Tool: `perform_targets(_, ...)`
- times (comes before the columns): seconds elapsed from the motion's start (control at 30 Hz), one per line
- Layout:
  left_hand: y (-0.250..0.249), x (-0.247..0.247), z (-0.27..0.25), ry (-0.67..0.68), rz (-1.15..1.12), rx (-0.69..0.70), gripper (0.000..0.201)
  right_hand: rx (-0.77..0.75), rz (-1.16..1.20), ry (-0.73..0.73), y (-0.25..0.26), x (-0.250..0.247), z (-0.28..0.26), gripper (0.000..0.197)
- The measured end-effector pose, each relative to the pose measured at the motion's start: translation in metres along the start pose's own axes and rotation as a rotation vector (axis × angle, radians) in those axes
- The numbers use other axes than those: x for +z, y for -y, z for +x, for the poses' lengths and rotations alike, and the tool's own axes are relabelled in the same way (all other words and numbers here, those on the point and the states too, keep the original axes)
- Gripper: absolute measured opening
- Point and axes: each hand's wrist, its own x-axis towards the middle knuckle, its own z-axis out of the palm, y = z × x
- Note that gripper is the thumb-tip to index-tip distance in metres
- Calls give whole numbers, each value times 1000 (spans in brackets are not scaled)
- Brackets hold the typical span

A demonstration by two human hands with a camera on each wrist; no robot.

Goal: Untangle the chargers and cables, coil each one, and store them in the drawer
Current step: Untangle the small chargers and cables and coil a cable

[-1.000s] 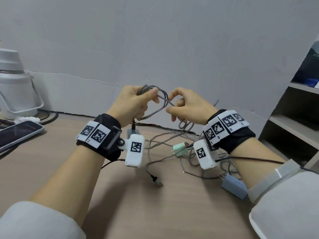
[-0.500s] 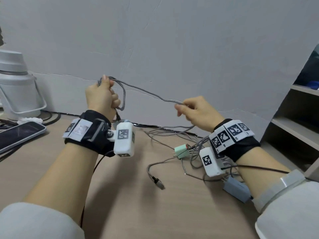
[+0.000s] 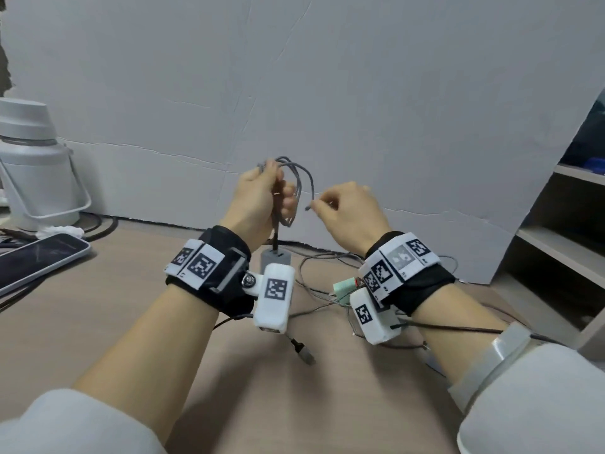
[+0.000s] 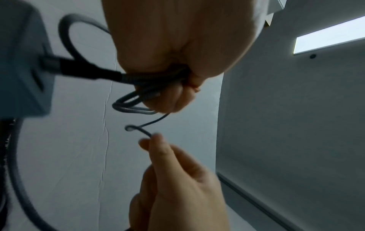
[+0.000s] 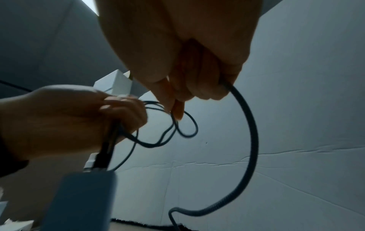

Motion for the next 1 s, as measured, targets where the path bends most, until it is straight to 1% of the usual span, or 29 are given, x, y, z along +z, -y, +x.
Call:
perform_targets(0.07,3,2,-3,53,36,38,38,-74,-44,120,6,1,-4,26)
perform_targets(0.1,3,1,-3,95,37,48,38,-103,-47,158,7,-1,-5,24)
perform_targets(0.2,4,-1,-3,209,53,49,38,-125,-41,260,8,-9,-6,24)
perform_targets(0.3,5,-1,-6,255,131,58,37,-129,-20,416,8,-18,-8,25)
perform_targets(0.37,6,-1,-7,271,157,55,36,-165,18,462,11,-22,-10,23)
perform_targets(0.4,7,0,-8,276,156,44,35,-179,41,457,13,-23,-11,22)
perform_targets(0.47,8,2,-12,281,180,32,34,-159,80,405,14,-25,-10,22)
perform_targets(0.57,10,7,-18,319,258,-18,35,-77,96,229,14,-25,-7,18)
perform_targets(0.6,12,8,-19,341,300,-25,38,-54,89,176,13,-25,-6,23)
perform_targets(0.67,13,8,-19,355,425,-8,39,-20,81,130,10,-26,-4,35)
perform_targets(0.73,13,7,-17,338,537,32,35,-4,76,140,8,-30,-4,41)
perform_targets(0.8,12,5,-15,333,615,55,36,12,108,171,6,-33,-6,40)
perform_targets(0.9,5,-3,-14,362,719,55,42,21,179,217,3,-36,-8,28)
perform_targets(0.97,1,-9,-14,349,836,109,45,35,214,238,-2,-40,-7,20)
perform_targets(1.0,-2,-12,-13,316,878,150,41,52,222,252,-6,-42,-6,18)
